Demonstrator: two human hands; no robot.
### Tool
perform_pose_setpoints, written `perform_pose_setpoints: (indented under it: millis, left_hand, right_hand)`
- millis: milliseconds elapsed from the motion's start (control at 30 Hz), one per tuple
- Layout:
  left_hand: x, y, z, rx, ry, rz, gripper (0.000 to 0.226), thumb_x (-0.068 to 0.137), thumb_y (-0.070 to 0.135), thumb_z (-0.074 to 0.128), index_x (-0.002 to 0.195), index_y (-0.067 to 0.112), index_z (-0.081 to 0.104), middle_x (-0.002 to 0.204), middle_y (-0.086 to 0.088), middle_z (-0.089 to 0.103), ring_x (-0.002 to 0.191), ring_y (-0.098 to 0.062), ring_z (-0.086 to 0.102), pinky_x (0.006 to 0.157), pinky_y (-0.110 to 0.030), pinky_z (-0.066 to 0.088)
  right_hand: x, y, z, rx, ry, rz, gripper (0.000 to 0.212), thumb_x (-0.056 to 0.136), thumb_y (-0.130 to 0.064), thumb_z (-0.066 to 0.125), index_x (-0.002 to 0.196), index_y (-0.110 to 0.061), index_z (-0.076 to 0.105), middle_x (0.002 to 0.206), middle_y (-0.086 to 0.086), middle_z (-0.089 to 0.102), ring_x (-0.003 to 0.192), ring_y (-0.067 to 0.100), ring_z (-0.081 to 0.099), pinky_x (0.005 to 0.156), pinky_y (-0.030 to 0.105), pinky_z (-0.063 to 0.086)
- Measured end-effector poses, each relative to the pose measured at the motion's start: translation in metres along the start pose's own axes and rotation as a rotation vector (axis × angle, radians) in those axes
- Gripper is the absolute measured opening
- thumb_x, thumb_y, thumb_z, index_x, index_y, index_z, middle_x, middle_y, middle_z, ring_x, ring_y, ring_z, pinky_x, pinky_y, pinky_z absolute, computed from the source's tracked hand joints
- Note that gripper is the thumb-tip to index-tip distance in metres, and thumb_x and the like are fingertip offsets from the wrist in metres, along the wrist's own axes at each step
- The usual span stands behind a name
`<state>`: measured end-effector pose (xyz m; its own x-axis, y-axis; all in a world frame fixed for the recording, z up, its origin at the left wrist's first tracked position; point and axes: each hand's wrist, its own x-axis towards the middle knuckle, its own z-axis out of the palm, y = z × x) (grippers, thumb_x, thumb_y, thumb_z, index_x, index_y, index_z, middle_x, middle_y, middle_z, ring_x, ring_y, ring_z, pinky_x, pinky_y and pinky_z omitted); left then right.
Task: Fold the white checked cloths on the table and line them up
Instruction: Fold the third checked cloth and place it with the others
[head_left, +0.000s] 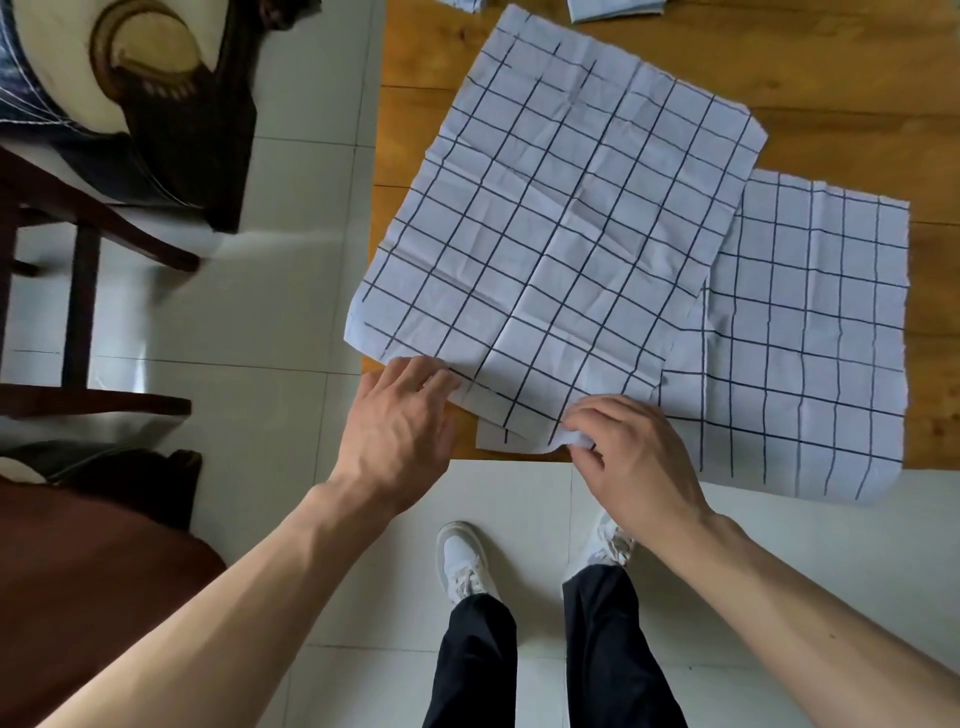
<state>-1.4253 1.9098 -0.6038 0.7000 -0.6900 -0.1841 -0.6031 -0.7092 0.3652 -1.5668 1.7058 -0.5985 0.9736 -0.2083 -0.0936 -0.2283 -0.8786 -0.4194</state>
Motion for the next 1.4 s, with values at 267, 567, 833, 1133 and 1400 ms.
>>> perform_pose_setpoints:
  millis: [267,567,833,1133,1400]
  left_hand:
    - [-0.002,-0.002,-0.001,0.005,0.028,0.02,0.031,0.08,0.021,0.066,0.11,0.016,0.069,0.116,-0.001,0.066,0.106,-0.029,0.058,0.086,-0.042,0.047]
    - [-0.005,-0.004,0.001,0.01,0.037,0.027,0.035,0.075,0.015,0.075,0.109,0.016,0.068,0.115,0.0,0.066,0.104,-0.028,0.058,0.083,-0.041,0.047]
    - [-0.002,-0.004,0.0,0.012,0.035,0.024,0.036,0.074,0.02,0.076,0.108,0.018,0.067,0.113,0.001,0.065,0.102,-0.028,0.058,0.08,-0.039,0.046]
    - [0.008,-0.005,-0.02,0.021,0.083,0.043,0.052,0.066,0.021,0.084,0.114,0.018,0.066,0.118,0.001,0.064,0.107,-0.027,0.057,0.082,-0.039,0.044]
    - [0.02,0.008,-0.043,0.063,0.232,0.121,0.032,0.065,0.001,0.08,0.091,0.014,0.068,0.103,0.0,0.068,0.093,-0.031,0.059,0.074,-0.035,0.036]
  right_hand:
    - [-0.006,0.0,-0.005,0.119,-0.047,0.027,0.022,0.075,-0.014,0.085,0.095,-0.01,0.076,0.101,-0.002,0.074,0.104,0.018,0.068,0.089,0.035,0.055]
    - [-0.006,0.006,-0.007,0.213,-0.027,0.013,0.012,0.079,-0.011,0.082,0.089,-0.008,0.075,0.095,-0.004,0.074,0.097,0.013,0.066,0.087,0.031,0.055]
    - [0.001,0.001,-0.002,0.167,0.036,0.003,0.009,0.085,-0.004,0.07,0.08,-0.01,0.065,0.081,-0.001,0.063,0.079,0.021,0.06,0.07,0.041,0.054]
    - [-0.001,-0.001,-0.037,0.276,0.149,0.023,0.005,0.091,-0.008,0.065,0.088,-0.013,0.064,0.088,-0.007,0.062,0.082,0.012,0.061,0.073,0.037,0.055]
    - [-0.032,0.018,-0.076,0.224,0.262,0.068,0.01,0.086,-0.002,0.068,0.085,-0.012,0.064,0.084,-0.005,0.062,0.081,0.015,0.061,0.072,0.035,0.052]
